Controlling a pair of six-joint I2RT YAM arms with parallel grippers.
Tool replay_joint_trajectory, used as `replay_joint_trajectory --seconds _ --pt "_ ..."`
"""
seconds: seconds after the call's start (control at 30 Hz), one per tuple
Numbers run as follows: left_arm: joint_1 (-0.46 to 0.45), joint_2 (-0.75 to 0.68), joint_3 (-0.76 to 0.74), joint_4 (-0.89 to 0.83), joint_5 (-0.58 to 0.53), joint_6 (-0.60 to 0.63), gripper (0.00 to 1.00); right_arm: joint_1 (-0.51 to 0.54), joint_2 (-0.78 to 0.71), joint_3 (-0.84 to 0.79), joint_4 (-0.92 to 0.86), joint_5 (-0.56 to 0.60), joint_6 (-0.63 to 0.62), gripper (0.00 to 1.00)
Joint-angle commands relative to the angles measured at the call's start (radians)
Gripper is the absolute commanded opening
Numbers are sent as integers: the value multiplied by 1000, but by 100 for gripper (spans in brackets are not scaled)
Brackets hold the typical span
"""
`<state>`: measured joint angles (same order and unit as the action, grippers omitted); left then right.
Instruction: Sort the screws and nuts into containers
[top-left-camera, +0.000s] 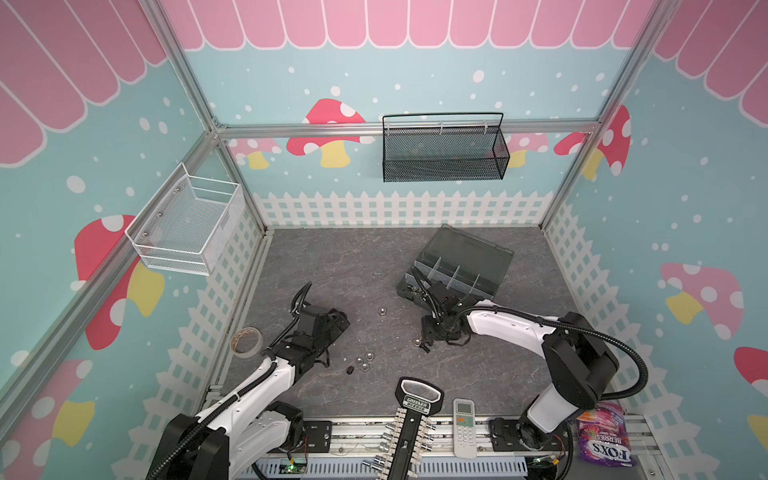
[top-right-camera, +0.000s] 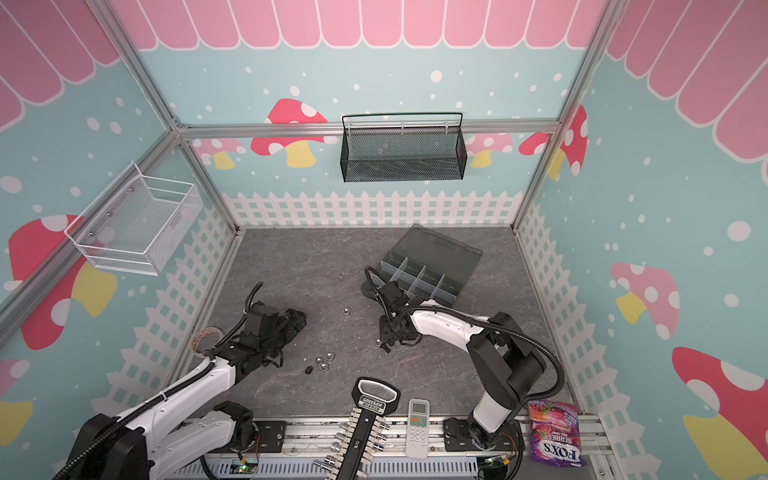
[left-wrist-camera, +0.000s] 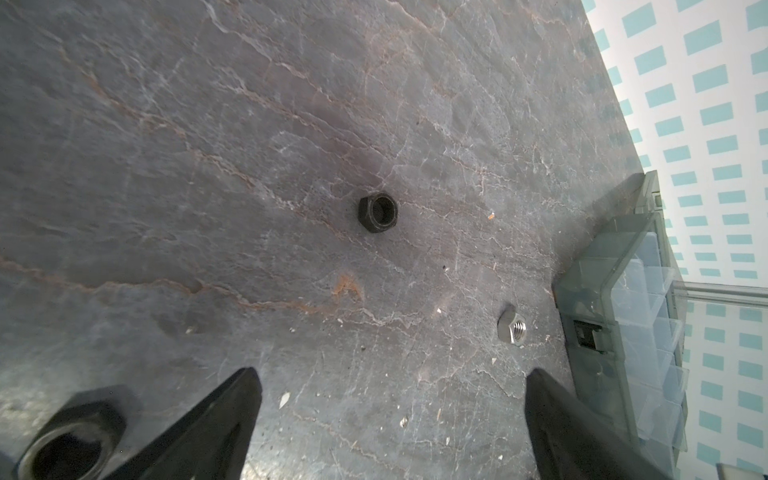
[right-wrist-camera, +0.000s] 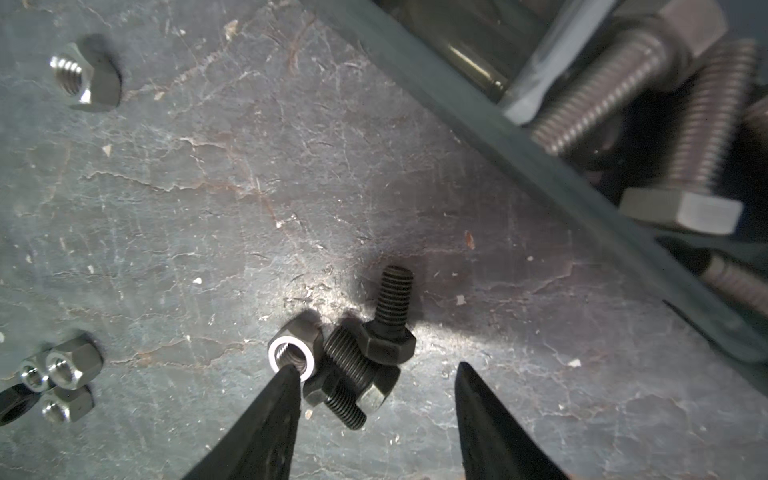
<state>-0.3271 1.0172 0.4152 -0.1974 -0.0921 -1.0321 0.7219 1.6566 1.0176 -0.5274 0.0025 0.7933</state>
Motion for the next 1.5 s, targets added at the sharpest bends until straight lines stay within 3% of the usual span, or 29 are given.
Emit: replay_joint_trajectory --seconds 0.0,0.33,0.73,1.1,1.47 --pt "8 7 20 13 5 0 100 9 26 20 -2 30 0 65" --pt "8 7 16 16 4 7 100 30 88 69 -15 102 -3 76" --pt "10 20 7 35 11 17 100 51 128 68 -54 144 9 77" --pt "8 57 -8 78 34 15 100 53 69 -29 -54 127 45 72" --pt "9 11 -30 74 20 15 100 70 50 -77 -49 121 72 59"
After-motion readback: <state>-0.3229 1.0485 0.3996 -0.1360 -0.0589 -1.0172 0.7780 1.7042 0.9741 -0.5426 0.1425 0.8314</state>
